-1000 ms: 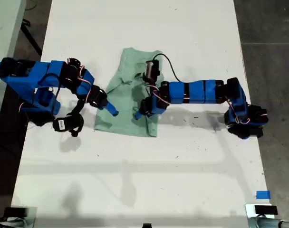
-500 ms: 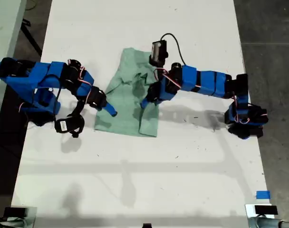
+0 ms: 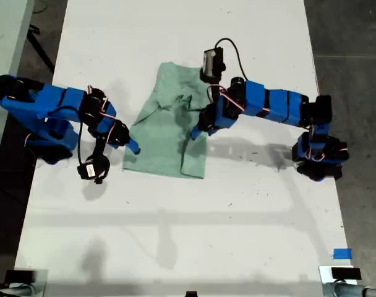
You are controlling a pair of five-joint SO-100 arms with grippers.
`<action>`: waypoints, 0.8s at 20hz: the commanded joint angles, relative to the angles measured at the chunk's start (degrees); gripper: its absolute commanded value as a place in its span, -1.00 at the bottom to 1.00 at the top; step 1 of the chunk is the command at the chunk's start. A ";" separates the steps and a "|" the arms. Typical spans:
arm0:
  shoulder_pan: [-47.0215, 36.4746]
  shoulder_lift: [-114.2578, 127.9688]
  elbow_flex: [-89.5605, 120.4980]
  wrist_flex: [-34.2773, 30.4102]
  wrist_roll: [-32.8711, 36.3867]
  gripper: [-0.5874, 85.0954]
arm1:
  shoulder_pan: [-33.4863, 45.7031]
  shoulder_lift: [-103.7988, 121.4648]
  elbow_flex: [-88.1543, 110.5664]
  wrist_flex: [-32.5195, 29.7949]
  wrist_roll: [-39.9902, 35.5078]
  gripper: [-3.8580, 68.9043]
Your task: Fold t-shirt
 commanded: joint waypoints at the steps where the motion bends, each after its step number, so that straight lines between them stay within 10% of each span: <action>1: -1.93 5.36 8.26 -7.56 -1.58 -0.27 | 0.00 6.24 0.79 0.35 -0.44 -0.30; 10: -7.91 -3.34 23.73 -28.74 -1.85 -0.31 | -1.41 11.69 7.12 -0.26 2.20 -0.33; 16: -9.14 -7.38 22.85 -30.23 -2.37 -0.99 | -1.85 11.78 7.47 -0.53 2.72 -0.36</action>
